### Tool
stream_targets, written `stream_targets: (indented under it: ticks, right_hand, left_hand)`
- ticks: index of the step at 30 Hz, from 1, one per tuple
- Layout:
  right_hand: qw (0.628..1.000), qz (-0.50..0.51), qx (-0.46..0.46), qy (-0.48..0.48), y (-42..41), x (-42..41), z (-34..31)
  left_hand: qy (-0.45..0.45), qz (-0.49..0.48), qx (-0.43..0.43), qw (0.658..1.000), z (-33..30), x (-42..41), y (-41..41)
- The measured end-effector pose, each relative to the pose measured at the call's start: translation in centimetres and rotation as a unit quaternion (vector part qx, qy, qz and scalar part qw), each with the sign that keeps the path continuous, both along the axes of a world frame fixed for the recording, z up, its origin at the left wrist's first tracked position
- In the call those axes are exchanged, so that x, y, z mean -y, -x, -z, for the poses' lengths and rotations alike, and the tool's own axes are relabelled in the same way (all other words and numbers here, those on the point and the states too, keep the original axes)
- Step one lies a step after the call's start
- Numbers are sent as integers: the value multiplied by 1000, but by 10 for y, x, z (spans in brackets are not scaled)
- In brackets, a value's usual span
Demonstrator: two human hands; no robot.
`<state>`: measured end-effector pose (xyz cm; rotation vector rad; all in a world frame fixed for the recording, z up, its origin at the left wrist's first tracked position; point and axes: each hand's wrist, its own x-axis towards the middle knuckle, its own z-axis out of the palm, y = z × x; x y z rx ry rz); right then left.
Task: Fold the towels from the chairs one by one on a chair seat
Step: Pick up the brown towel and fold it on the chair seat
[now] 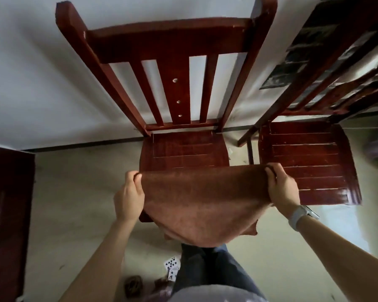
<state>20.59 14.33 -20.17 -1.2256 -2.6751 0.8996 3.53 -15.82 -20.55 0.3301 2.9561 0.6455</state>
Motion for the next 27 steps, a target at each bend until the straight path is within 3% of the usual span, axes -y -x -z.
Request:
stream_targets:
  ticks: [12,16,21,27]
  right_hand:
    - [999,2,50,14,143,-33,183]
    - [995,55,26,81,163,-44,219]
    - [984,94,73,135,109,-26,233]
    - [925,185,160,290,-13,34,244]
  left_hand:
    - [7,-31,54,998,186,-29,128]
    - [-46,-107,58,991,214,-40,137]
    - [-112,-200,132,964,225,-18,89]
    - [-103,-378,207,897,225,31,-48]
